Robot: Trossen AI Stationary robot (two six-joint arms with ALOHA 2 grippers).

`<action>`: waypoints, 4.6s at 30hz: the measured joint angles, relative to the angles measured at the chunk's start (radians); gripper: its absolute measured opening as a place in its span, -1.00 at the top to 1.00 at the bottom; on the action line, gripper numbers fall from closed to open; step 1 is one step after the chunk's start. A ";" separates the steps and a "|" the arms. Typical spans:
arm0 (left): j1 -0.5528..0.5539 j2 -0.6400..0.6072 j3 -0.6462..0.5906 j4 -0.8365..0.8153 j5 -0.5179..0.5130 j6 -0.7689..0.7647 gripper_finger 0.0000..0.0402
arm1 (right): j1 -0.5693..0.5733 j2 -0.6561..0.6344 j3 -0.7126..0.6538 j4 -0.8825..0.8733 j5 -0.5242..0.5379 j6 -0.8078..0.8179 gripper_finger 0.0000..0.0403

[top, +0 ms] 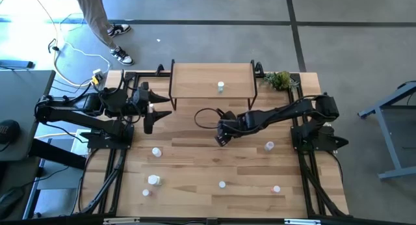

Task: Pick and place medicine bottles onto shelf by color
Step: Put the top pill bottle on the shelf, then put the yellow pill bottle on the shelf

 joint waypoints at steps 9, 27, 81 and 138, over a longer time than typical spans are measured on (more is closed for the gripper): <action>0.000 0.000 0.000 -0.002 -0.002 -0.004 -0.21 | 0.000 0.038 0.000 0.005 0.013 0.002 -0.03; -0.002 0.000 0.000 -0.009 -0.003 -0.031 -0.21 | 0.005 -0.010 0.040 -0.037 -0.057 -0.007 0.24; -0.001 0.005 0.000 0.158 -0.310 0.068 -0.21 | -0.704 -0.054 0.513 -0.427 -0.047 -0.725 0.23; 0.367 -0.013 0.049 -0.595 -0.199 -0.439 -0.21 | -0.712 -0.248 0.435 -0.157 0.052 -0.766 -0.17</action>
